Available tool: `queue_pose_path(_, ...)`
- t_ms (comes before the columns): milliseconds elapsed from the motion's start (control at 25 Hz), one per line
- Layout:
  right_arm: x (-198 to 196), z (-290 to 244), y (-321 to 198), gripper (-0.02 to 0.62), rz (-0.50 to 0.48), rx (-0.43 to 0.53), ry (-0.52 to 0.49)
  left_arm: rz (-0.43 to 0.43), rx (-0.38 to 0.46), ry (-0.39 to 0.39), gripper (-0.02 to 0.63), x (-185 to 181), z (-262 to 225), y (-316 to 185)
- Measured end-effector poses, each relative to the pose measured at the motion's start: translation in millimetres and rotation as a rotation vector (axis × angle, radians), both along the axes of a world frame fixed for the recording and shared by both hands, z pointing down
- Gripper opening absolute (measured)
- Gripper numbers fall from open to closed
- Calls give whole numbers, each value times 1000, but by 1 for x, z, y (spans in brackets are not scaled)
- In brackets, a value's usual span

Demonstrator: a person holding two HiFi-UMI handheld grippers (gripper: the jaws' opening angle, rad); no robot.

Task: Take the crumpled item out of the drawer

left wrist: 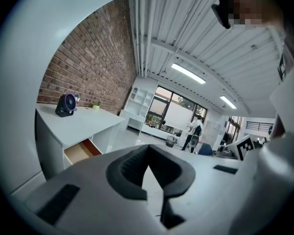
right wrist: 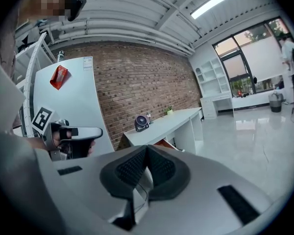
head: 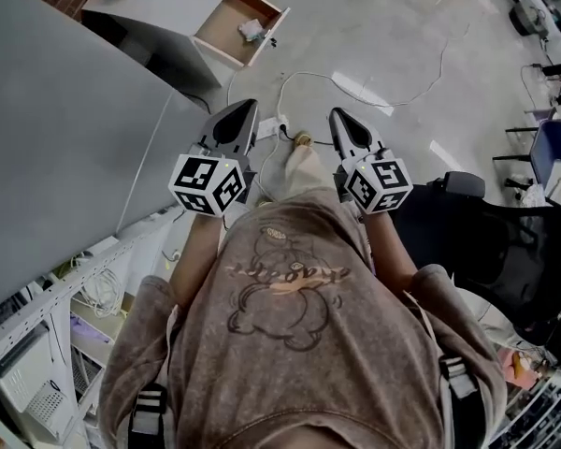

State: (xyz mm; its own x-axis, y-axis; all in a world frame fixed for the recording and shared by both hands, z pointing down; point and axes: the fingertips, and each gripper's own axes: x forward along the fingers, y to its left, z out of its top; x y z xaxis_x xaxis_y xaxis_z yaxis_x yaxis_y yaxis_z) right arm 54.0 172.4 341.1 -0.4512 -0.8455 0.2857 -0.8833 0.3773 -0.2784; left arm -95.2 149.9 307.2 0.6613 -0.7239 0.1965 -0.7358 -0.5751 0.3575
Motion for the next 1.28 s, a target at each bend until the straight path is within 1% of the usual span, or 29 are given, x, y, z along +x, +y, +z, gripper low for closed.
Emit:
queue_pose_path(160, 9, -2, -37, -3, -17, -10, -6, -14, -10, -3, 8, 8, -1, -36)
queue_pose_path(360, 22, -6, -88, -3, -61, -18, -10, -57, -14, -13, 8, 17, -6, -81)
queue_pose_path(720, 48, -13, -169, -3, -169, -17, -41, -162, -18, -37, 8, 42, -14, -151)
queue_pose_path(840, 54, -12, -188, -3, -199, -22, -55, -194, -9, -48, 8, 47, -18, -166)
queue_pose_path(960, 52, -8, -203, -3, -226, -33, -59, -217, -15, -53, 8, 47, -19, -176)
queue_pose_path(1120, 44, -2, -213, -3, -239, -48, -63, -215, -21, -68, 8, 42, -18, -184)
queue_pose_path(1280, 34, 1, -216, -3, -233, -59, -64, -205, -29, -58, 8, 35, -14, -195)
